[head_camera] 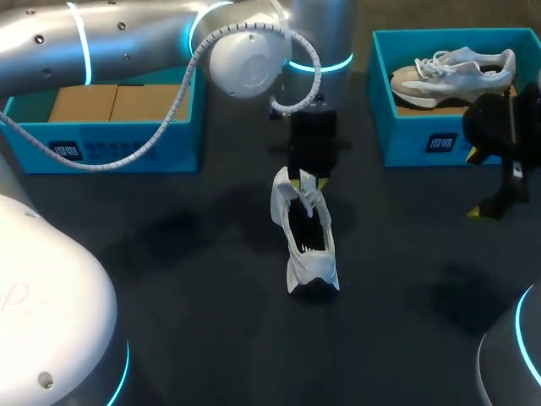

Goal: Take the shoe out of the shoebox, open the shoe tongue, remove and reinsert the insole, then place the shoe into the shoebox

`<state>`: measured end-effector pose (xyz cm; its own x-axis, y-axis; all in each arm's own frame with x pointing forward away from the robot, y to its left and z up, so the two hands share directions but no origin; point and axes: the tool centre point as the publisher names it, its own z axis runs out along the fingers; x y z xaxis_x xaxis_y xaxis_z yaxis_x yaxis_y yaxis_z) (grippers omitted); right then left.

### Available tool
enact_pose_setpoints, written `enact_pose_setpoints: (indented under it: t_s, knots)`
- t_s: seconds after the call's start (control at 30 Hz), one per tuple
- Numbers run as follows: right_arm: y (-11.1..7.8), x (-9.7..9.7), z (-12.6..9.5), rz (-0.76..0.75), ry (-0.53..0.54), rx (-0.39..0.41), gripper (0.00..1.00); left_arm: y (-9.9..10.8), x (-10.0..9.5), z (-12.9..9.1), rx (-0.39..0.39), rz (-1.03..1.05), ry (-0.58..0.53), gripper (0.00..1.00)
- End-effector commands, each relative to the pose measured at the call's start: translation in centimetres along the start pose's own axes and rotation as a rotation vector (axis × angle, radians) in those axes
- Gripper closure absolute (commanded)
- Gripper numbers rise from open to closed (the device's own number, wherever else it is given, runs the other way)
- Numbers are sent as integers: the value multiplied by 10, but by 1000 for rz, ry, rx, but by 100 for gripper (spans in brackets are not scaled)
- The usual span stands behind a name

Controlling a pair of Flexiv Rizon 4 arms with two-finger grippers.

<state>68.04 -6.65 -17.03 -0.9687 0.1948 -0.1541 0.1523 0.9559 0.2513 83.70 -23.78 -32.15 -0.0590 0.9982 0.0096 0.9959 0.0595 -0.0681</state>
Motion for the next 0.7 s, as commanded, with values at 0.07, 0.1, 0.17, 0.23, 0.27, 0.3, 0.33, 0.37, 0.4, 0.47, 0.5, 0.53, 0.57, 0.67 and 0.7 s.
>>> enact_pose_setpoints:
  t_s: [0.07, 0.1, 0.17, 0.23, 0.27, 0.3, 0.33, 0.37, 0.4, 0.47, 0.5, 0.53, 0.57, 0.67, 0.7]
  knots:
    - [2, -2, 2, 0, 3, 4, 0, 4, 15, -8, 5, -13, 9, 63]
    - [2, -2, 2, 0, 3, 4, 0, 4, 17, -8, 7, -13, 13, 63]
    - [2, -2, 2, 0, 3, 4, 0, 3, 19, -6, 15, -17, 16, 62]
    - [2, -2, 2, 0, 3, 4, 0, 0, 19, -3, 21, -15, 20, 62]
    - [2, -2, 2, 0, 3, 4, 0, -2, 18, -1, 26, -10, 22, 62]
    - [2, -2, 2, 0, 3, 4, 0, -3, 17, 1, 31, -8, 24, 62]
    - [2, -2, 2, 0, 3, 4, 0, -4, 16, 3, 36, -5, 26, 62]
    - [2, -2, 2, 0, 3, 4, 0, -5, 14, 5, 41, -2, 27, 62]
    - [2, -2, 2, 0, 3, 4, 0, -7, 12, 7, 45, 3, 27, 62]
    - [2, -2, 2, 0, 3, 4, 0, -10, 9, 10, 54, 11, 26, 62]
    - [2, -2, 2, 0, 3, 4, 0, -12, 8, 11, 54, 14, 27, 62]
    - [2, -2, 2, 0, 3, 4, 0, -14, 6, 12, 58, 21, 26, 62]
    - [2, -2, 2, 0, 3, 4, 0, -17, 5, 12, 61, 28, 26, 63]
    - [2, -2, 2, 0, 3, 4, 0, -26, 1, 10, 59, 40, 21, 62]
    - [2, -2, 2, 0, 3, 4, 0, -28, 1, 10, 58, 42, 20, 63]
